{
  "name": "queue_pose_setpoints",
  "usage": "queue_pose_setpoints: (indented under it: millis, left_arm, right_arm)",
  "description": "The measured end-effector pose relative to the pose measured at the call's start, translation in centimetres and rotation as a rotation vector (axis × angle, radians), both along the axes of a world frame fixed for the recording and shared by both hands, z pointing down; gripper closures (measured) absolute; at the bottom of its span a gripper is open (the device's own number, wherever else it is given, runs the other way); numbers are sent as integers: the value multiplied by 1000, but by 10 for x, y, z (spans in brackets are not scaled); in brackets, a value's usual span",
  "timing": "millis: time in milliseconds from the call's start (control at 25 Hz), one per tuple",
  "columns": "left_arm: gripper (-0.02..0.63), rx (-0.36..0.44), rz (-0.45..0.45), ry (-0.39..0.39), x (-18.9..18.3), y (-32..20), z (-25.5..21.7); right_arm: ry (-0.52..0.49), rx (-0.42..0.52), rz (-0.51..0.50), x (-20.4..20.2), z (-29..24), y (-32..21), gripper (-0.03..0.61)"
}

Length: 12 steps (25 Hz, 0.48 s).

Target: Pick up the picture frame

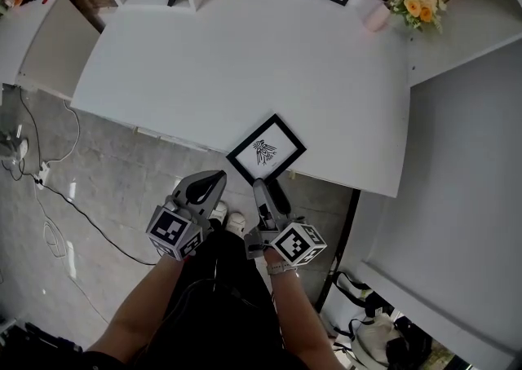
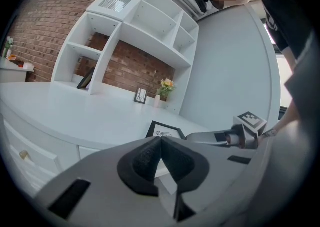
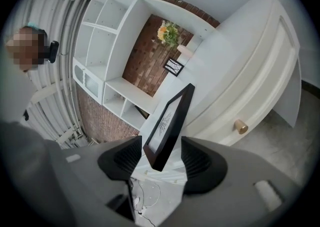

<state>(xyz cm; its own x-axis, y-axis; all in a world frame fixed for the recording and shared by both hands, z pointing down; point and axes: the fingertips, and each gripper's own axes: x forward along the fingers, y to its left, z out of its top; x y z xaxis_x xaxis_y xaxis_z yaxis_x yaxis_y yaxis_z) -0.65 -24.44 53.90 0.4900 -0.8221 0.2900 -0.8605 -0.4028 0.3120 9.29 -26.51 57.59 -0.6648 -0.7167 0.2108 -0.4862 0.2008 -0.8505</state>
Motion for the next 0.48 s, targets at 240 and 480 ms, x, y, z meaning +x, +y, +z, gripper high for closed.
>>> queue_pose_setpoints:
  millis: [240, 480]
  left_arm:
    - [609, -12, 6, 8, -2, -9, 8]
    - [609, -32, 23, 12, -1, -12, 14]
  right_arm:
    - [-53, -32, 11, -7, 6, -10, 339]
    - [-135, -76, 21, -13, 7, -17, 361]
